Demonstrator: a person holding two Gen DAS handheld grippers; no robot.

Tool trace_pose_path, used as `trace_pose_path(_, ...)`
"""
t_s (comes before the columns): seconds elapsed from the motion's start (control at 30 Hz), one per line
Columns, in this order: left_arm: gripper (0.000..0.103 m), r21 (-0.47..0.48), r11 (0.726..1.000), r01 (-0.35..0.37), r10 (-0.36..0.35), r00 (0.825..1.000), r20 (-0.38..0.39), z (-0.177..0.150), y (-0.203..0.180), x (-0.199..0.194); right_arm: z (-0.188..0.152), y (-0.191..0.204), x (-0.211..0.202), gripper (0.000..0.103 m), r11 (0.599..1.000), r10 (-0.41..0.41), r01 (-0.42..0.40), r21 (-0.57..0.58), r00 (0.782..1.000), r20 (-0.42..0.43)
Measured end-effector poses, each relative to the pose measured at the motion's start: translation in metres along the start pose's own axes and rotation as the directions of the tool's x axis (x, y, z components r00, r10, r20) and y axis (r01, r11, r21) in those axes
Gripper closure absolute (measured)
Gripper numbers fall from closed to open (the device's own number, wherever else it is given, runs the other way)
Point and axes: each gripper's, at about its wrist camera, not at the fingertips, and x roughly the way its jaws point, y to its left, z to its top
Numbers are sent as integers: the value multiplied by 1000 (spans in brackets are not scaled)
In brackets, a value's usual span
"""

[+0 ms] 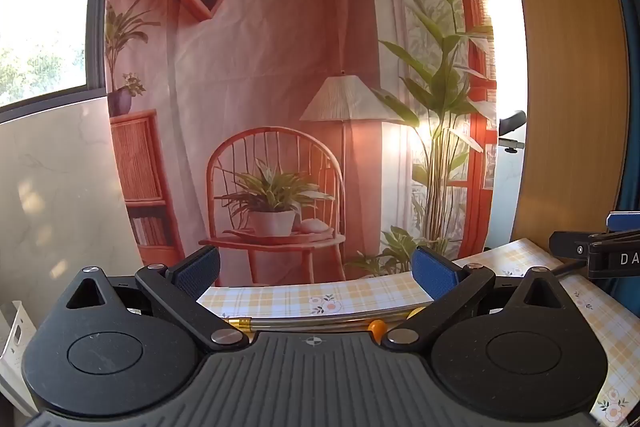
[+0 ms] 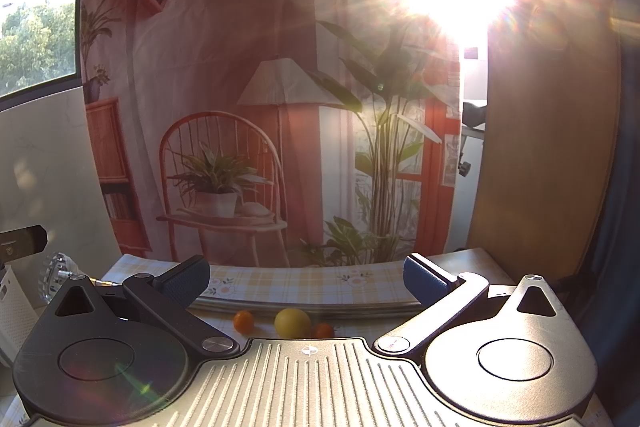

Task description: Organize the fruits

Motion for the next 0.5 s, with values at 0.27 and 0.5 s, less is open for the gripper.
trace_pose_path(0.27, 0, -1, 1000, 1, -1, 1000, 1, -1, 0, 0, 1, -2, -2, 0, 1000, -3, 3, 1, 1000, 1)
trace_pose_path(0.5, 0, -3, 1000, 1, -1, 1000, -2, -2, 0, 1, 1, -2, -2, 0, 1000, -3, 3, 1, 1000, 1)
